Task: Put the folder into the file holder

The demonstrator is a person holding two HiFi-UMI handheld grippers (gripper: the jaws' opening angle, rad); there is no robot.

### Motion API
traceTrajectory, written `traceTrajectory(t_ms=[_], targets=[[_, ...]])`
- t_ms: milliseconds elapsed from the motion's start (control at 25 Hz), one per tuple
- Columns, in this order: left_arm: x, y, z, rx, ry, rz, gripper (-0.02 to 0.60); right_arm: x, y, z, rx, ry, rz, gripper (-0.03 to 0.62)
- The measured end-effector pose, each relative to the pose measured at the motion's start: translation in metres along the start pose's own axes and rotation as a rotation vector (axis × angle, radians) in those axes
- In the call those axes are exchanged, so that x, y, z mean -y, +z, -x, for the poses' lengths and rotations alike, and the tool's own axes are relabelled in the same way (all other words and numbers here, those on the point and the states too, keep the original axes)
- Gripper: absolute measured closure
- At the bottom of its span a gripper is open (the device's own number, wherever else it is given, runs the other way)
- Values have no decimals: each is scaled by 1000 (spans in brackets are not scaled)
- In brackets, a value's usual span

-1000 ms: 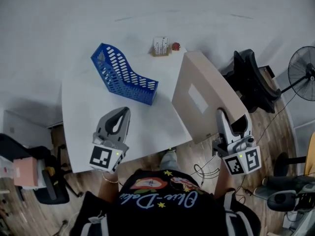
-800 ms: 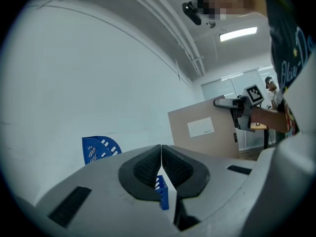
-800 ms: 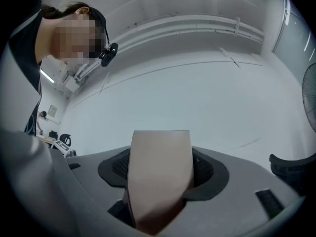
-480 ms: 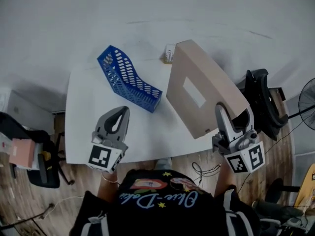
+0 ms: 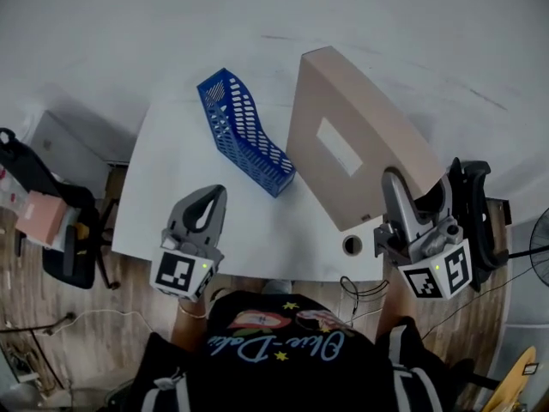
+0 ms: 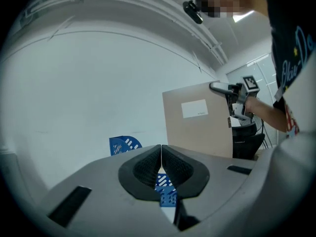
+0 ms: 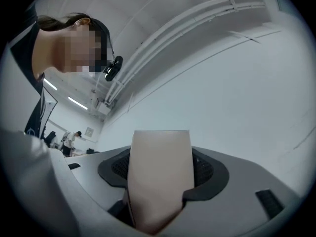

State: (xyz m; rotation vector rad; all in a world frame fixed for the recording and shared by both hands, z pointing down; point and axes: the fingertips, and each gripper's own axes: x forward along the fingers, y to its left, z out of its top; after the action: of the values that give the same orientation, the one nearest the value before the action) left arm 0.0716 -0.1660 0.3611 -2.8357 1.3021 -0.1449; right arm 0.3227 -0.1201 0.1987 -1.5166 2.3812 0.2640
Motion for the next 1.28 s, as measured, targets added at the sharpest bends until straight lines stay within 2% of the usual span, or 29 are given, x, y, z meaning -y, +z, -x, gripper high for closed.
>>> traceTrajectory(t_ms=[320, 440, 600, 840, 1000, 1280], targets=[[-16, -12, 36, -24, 150, 13, 577, -7, -9, -31, 36, 101, -32, 321], [-29, -15, 43, -28, 181, 15, 577, -17, -17, -47, 28, 141, -46, 321], [-57, -9, 46, -19, 204, 19, 577, -32, -27, -80, 16, 174, -69, 321], [-63, -4, 50, -11, 217, 12, 577, -35, -34, -86, 13, 185, -88, 321], [-89, -3, 45, -17, 218, 18, 577, -41, -43, -114, 4, 191, -90, 321], [-91, 0, 44, -15, 220, -7, 577, -42, -41, -117, 11, 194, -77, 321]])
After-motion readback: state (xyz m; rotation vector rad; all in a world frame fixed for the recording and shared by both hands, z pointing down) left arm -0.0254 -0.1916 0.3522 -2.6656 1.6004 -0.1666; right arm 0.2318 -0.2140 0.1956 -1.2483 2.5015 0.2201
